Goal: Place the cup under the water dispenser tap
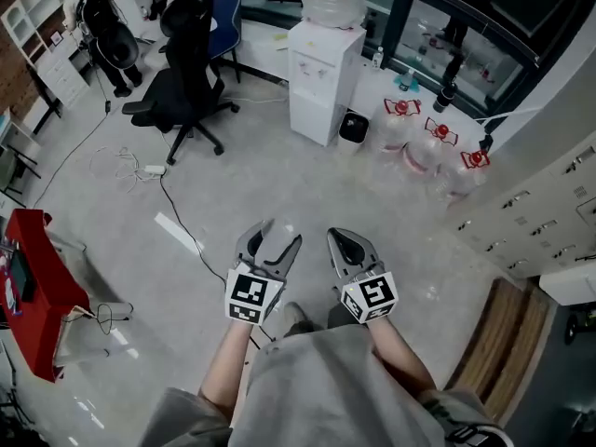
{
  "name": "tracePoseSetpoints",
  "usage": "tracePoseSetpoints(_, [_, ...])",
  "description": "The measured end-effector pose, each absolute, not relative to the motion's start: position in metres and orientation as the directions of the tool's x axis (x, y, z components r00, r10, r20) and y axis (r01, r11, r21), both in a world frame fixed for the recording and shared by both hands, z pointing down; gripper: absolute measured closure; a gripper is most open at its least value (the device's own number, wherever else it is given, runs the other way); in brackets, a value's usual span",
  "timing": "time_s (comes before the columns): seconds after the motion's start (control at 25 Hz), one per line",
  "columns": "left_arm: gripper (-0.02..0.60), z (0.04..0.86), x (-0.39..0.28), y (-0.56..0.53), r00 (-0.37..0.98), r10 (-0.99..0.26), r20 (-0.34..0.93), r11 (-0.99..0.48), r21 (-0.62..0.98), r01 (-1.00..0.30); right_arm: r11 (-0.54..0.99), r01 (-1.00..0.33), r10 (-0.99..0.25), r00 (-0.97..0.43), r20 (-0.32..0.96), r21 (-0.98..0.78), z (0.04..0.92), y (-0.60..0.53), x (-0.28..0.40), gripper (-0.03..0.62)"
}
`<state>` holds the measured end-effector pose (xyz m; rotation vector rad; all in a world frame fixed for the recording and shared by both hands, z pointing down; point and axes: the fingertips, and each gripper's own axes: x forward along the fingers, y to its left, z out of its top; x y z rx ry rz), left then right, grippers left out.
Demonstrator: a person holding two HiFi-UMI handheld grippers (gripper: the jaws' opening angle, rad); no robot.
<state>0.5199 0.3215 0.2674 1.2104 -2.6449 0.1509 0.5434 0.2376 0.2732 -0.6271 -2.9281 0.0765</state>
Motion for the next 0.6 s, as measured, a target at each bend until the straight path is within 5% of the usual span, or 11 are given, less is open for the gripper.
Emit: tracePoseSetpoints(0.6, [0.325,0.280,0.453,0.298,-0.616,-0.720,0.320,0.659,0.035,-0.751,0.911,0.404,0.412,-0.899,0.146,-0.081,0.282,0.212,0.467,0.583])
